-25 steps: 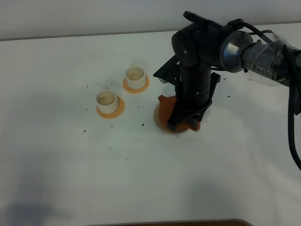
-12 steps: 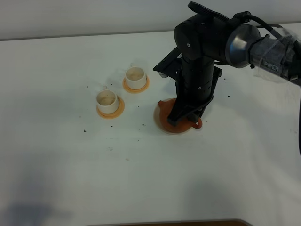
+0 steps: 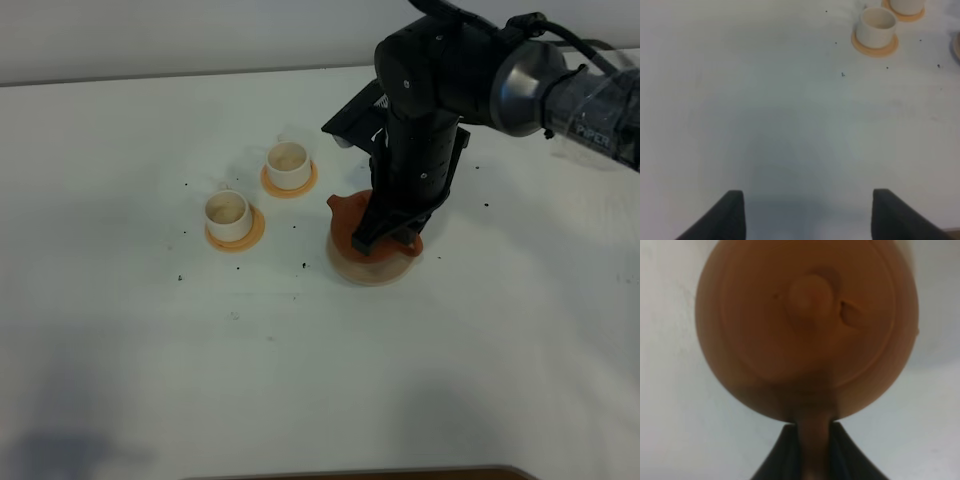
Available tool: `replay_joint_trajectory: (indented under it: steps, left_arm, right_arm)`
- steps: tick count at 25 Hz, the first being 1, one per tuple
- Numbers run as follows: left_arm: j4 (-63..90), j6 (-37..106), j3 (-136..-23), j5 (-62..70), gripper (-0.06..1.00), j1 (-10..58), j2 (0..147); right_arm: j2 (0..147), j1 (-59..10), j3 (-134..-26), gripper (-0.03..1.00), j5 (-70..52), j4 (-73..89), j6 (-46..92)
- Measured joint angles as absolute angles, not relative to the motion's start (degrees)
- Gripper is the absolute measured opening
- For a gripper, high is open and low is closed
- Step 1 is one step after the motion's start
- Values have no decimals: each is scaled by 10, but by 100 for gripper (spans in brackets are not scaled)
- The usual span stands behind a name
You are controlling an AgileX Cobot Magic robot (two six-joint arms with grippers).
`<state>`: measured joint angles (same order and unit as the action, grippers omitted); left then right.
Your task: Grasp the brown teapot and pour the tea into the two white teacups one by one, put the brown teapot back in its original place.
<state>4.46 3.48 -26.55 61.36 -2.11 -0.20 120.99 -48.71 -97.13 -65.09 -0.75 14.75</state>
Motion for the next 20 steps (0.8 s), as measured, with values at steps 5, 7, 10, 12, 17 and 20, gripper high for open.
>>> replay_joint_trajectory:
  steps: [5, 7, 10, 12, 17, 20]
  left_arm:
    - [45, 35, -266, 614, 57, -21, -2]
    - [45, 35, -266, 614, 57, -21, -2]
    - [45, 35, -266, 614, 57, -21, -2]
    - [45, 35, -266, 614, 57, -21, -2]
    - [45, 35, -266, 614, 57, -21, -2]
    - [45, 35, -266, 614, 57, -21, -2]
  right_arm:
    - [1200, -487, -971, 13, -604, -14, 148]
    - [1200, -487, -972, 13, -581, -23, 152]
    - [1200, -487, -988, 13, -567, -37, 160]
    - [1200, -487, -1000, 13, -557, -40, 173]
    - [1200, -487, -1005, 13, -526, -68, 207]
    - [1206, -487, -1013, 13, -515, -101, 210]
